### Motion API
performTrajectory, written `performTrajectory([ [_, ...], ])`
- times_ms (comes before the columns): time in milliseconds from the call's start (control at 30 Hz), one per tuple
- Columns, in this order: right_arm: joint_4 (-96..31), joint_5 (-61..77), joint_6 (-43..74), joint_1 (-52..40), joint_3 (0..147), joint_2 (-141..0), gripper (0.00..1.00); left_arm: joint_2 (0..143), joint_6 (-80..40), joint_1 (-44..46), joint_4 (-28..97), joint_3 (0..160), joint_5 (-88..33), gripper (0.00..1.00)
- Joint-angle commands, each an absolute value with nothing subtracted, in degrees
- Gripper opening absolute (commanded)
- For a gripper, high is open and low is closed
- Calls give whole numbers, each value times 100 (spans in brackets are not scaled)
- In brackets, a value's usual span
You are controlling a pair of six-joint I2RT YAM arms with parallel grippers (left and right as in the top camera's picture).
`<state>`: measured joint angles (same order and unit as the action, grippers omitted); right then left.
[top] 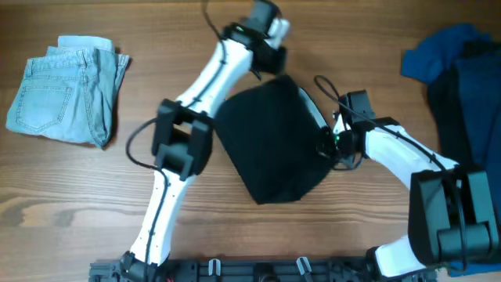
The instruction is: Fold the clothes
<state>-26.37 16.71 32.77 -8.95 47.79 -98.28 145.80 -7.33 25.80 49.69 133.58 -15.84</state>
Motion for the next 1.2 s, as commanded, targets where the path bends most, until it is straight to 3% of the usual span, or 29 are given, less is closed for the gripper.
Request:
performTrajectory([
  [0,-1715,303,3312,-827,4663,-10654,4,13664,-1404,1900,5266,13611,-1339,55],
  [133,-502,714,3297,-827,4993,-10654,4,13345,-1863,1199,6643,13609,-1343,68],
  [300,792,1658,2829,-821,5063,-10580,4,13397,-1629,781,7710,13609,-1337,100],
  [400,287,2003,2381,-816,5481,-10134,20,13397,-1542,593,7894,13609,-1341,100],
  [533,-1177,2766,2185,-819,5782,-9174,28,13406,-1514,552,7981,13576,-1339,100],
  [633,-2320,3354,2078,-836,5774,-8969,18,13406,-1389,567,7813,13382,-1339,100],
  [733,-3059,3299,1691,-860,5675,-9249,16,13406,-1391,567,7533,12943,-1341,100],
  [967,-2908,2707,1669,-882,4869,-10195,17,13406,-1391,567,7516,12558,-1339,100],
  [1067,-2888,2552,1658,-880,4880,-10390,7,13406,-1391,574,7505,12558,-1341,100],
  [1167,-2987,3430,1439,-875,5502,-10009,22,13406,-1249,589,7467,12558,-1343,100],
])
